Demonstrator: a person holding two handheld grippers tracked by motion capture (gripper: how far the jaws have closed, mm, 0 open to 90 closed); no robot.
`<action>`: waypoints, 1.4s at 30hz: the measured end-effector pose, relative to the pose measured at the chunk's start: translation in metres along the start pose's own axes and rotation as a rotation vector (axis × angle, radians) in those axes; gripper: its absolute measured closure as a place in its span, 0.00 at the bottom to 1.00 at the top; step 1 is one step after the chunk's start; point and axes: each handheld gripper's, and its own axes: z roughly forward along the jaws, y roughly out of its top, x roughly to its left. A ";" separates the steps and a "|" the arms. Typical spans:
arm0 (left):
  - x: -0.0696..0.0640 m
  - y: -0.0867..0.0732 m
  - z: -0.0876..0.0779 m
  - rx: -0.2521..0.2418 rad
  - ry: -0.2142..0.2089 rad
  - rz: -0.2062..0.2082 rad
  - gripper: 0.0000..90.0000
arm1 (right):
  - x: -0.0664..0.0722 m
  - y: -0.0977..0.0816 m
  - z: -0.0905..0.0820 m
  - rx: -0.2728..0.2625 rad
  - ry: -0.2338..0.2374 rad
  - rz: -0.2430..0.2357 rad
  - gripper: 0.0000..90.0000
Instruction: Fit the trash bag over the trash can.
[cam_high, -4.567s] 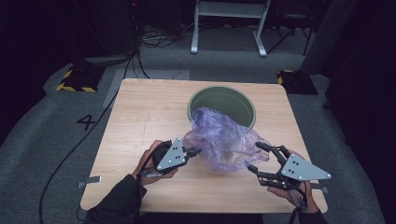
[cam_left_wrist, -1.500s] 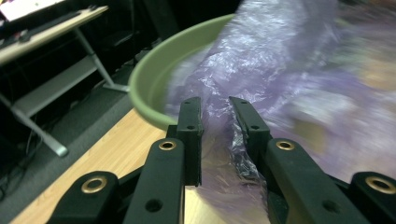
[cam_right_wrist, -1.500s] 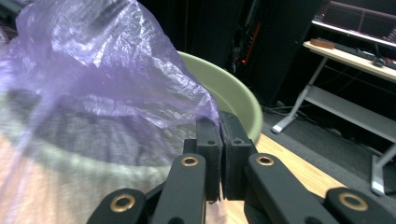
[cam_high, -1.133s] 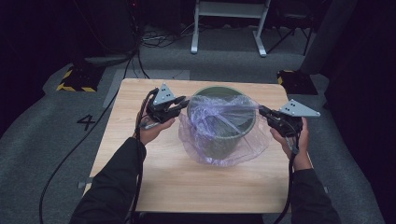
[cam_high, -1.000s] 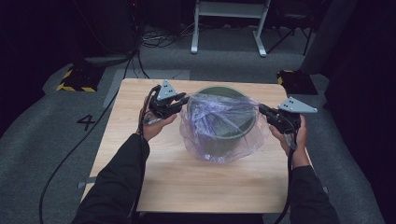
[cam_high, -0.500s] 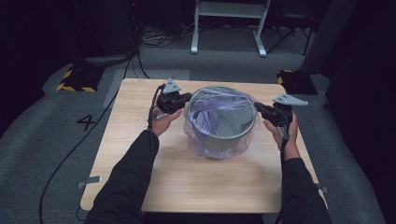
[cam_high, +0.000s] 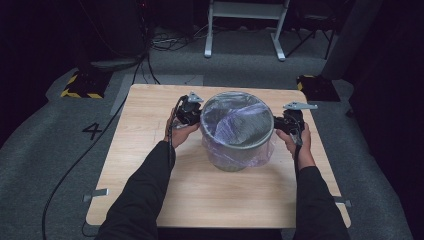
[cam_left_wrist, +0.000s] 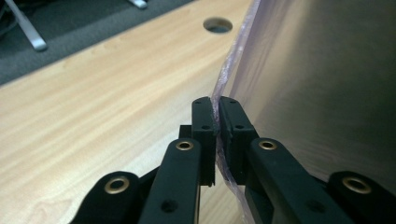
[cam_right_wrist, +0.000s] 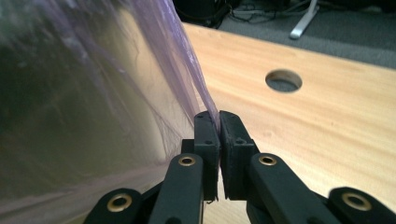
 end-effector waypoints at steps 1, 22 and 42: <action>0.001 -0.002 0.001 0.005 -0.009 -0.005 0.94 | -0.003 -0.004 0.001 0.011 0.006 0.009 0.96; 0.005 -0.045 -0.034 -0.024 -0.032 0.001 0.73 | -0.012 -0.034 -0.022 -0.033 -0.022 -0.032 0.62; -0.022 -0.071 -0.111 -0.112 -0.089 0.162 0.23 | -0.013 -0.036 -0.086 -0.132 -0.104 -0.137 0.39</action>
